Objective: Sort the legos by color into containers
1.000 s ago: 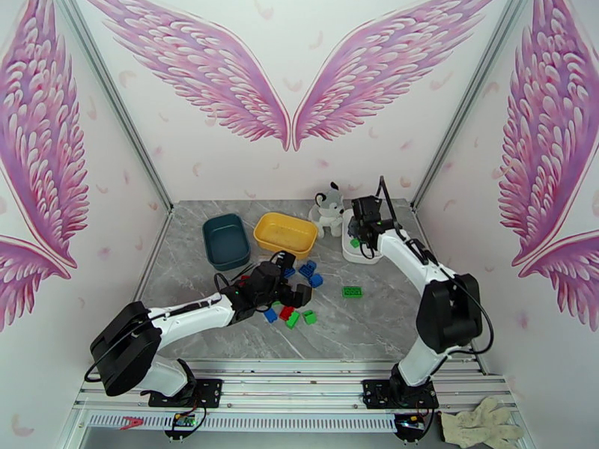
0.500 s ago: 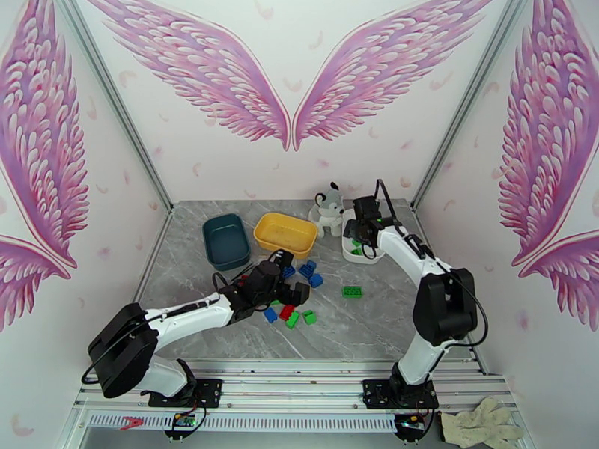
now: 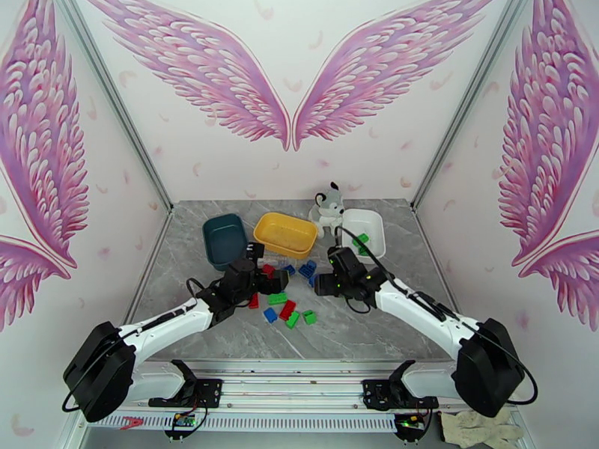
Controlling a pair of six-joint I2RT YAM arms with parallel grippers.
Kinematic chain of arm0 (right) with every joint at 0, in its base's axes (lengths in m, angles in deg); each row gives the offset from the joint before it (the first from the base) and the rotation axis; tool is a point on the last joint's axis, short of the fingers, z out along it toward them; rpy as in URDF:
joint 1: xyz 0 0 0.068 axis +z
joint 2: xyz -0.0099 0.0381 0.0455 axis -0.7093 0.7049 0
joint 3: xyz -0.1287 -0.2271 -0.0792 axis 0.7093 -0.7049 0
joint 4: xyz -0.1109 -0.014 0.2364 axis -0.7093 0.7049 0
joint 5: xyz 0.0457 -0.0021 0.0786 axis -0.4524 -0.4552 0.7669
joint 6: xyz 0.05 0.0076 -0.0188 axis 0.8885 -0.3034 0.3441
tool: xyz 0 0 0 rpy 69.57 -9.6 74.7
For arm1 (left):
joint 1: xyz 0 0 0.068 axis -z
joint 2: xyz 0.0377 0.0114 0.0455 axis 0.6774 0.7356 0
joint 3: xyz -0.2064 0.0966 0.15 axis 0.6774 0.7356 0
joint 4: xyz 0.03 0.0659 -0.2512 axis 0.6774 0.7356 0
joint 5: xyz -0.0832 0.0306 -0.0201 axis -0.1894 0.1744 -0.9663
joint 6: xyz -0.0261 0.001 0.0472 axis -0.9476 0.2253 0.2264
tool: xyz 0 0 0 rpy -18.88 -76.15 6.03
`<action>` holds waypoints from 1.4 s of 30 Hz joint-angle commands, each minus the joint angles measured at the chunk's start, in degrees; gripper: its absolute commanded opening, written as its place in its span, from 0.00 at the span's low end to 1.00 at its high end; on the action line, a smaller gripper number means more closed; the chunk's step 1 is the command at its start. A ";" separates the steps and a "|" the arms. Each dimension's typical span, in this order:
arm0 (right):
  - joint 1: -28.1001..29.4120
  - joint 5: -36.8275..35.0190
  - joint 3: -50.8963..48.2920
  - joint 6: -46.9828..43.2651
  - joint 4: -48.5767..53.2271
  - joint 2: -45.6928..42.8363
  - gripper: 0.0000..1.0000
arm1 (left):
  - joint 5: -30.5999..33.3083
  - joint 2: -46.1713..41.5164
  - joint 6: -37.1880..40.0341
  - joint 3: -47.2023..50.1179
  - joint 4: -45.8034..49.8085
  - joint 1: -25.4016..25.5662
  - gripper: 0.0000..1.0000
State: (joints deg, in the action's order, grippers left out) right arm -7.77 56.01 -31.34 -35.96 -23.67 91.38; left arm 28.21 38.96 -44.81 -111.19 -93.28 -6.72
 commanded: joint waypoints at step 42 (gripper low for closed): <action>14.49 -15.16 1.36 7.07 -7.30 16.75 0.35 | -9.32 3.05 -7.84 3.17 -8.79 -3.27 0.99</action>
State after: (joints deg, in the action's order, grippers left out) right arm 7.79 43.56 -31.23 -30.01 -31.45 110.75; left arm 20.38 41.23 -51.54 -109.09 -100.06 -10.46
